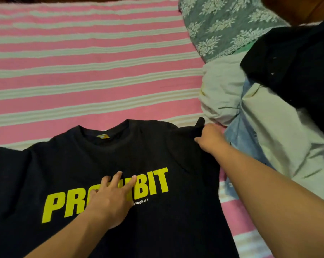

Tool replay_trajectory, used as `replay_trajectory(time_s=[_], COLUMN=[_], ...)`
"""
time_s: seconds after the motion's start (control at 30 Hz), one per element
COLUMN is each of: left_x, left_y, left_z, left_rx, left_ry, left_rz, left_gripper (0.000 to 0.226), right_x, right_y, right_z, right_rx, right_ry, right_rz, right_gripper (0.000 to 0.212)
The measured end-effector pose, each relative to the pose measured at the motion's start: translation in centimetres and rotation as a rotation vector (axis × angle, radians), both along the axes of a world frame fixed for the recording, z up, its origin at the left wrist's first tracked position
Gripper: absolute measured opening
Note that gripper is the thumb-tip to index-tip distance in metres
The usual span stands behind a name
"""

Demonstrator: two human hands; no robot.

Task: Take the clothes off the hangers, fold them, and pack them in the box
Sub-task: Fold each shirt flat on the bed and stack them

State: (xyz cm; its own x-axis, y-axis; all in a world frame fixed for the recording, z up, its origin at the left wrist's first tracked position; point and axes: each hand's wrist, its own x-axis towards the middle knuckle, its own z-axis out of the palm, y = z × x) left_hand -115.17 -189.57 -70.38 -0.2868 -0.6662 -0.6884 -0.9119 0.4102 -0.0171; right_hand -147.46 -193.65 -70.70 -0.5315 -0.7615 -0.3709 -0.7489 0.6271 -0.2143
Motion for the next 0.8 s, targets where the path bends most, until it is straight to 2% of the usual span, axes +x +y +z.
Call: replay_trajectory(time_s=[0.07,0.1,0.17,0.23,0.33,0.43,0.5,0.53,0.6,0.67,0.7,0.73,0.8], left_x=[-0.4,-0.6,-0.8,-0.9,-1.0,-1.6,-2.6,-3.1,-3.9,-4.4,-4.2,-4.0,-3.3], left_y=[-0.5,-0.6,-0.7,-0.6,-0.1,0.3,-0.1,-0.5,-1.0,-1.4,-1.5,-1.4,-1.5], left_z=[0.3,0.4,0.4,0.5,1.0,1.1,2.3,2.9,3.9,4.3,3.9,3.4,1.5], left_rx=[0.015,0.029,0.057,0.069,0.051,0.081,0.103,0.094,0.121,0.343,0.474,0.552,0.486], left_ry=[-0.009,-0.009,-0.009,-0.011,-0.035,-0.038,0.052,0.213,0.694,1.057,1.126,1.129,1.033], left_rz=[-0.006,-0.001,0.023,0.035,0.009,0.035,0.148,0.306,0.808,1.283,1.423,1.462,1.319], left_gripper=[0.084,0.084,0.084,0.084,0.084,0.088,0.078,0.064,0.032,0.025,0.029,0.034,0.038], right_x=[0.3,-0.1,-1.8,-3.9,-5.4,-4.2,-1.8,0.0,4.4,9.2,11.1,12.3,12.4], right_y=[0.4,0.9,2.3,4.3,6.7,6.8,6.2,6.2,6.9,9.3,10.9,12.7,15.4], right_z=[1.3,2.2,4.6,6.5,7.0,7.3,8.3,9.0,9.7,9.2,8.5,7.6,6.0], right_rx=[-0.032,-0.083,-0.207,-0.169,-0.062,-0.144,-0.278,-0.33,-0.375,-0.363,-0.342,-0.337,-0.349], right_ry=[0.01,0.052,0.124,0.158,0.037,-0.15,-0.164,-0.106,0.042,0.112,0.136,0.133,0.078], right_rz=[-0.024,-0.086,-0.27,-0.392,-0.41,-0.328,-0.216,-0.091,0.326,0.749,0.897,0.968,0.901], right_gripper=[0.026,0.023,0.028,0.033,0.032,0.024,0.019,0.02,0.022,0.025,0.023,0.02,0.01])
